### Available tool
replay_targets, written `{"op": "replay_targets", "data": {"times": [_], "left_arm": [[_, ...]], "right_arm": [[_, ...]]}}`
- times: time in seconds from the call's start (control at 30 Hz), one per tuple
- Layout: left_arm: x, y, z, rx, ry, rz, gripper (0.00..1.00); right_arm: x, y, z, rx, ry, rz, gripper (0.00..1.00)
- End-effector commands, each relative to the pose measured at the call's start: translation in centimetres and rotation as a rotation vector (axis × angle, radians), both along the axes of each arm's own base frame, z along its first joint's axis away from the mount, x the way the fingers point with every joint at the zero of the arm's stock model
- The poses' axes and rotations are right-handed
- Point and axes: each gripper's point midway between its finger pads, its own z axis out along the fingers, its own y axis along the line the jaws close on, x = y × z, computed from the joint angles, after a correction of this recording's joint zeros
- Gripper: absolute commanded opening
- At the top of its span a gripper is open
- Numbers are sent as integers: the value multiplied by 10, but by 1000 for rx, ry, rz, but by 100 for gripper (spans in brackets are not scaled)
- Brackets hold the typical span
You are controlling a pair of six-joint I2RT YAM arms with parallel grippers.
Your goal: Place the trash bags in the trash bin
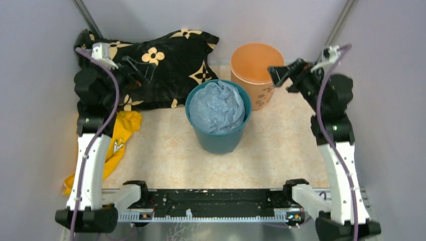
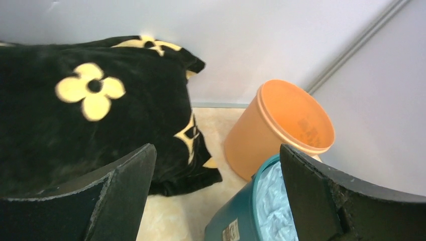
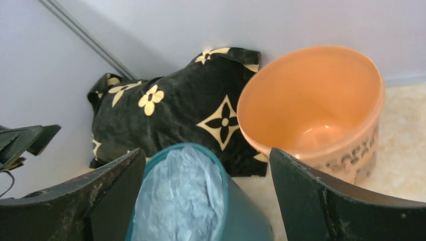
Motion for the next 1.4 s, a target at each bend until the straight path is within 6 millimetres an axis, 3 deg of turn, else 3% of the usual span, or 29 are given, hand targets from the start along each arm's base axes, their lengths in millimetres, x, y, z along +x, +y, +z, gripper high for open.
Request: {"op": "replay_targets", "data": {"times": [0.0,0.1,0.17,0.3,0.4,0.53,0.63,0.73,0.83,0.93,1.03,1.13,1.37], "left_arm": [[24,-34,6,-19,36,-214,99],[36,-45,3,-7,39,-284,99],[44,-47,-9,39,91,-292,99],[50,-41,-48,146,218,-218,99],[42,-53,-75,209,283,-215,99],[28,-80,-115,287,350,-221,99],[21,-82,-131,292,371,-207,99],[19,-76,-134,302,370,-177,99],[20,-70,-135,326,375,-153,99],[19,-67,-134,334,371,-136,99],[17,-67,-131,325,361,-141,99],[14,-68,-126,316,349,-146,99],[10,-65,-129,331,358,-146,99]], "right_arm": [[24,31,22,-132,75,86,91],[38,67,18,-308,169,97,89],[49,85,4,-410,248,100,85],[54,115,-20,-533,305,93,82],[53,132,-36,-557,318,112,81],[62,130,-55,-618,345,65,78],[69,122,-58,-632,329,8,76],[71,128,-59,-644,302,36,74],[69,146,-67,-651,293,136,70],[72,147,-72,-642,290,126,69],[77,134,-71,-637,273,46,71],[87,110,-65,-619,278,-76,72],[127,5,-59,-369,372,-303,72]]}}
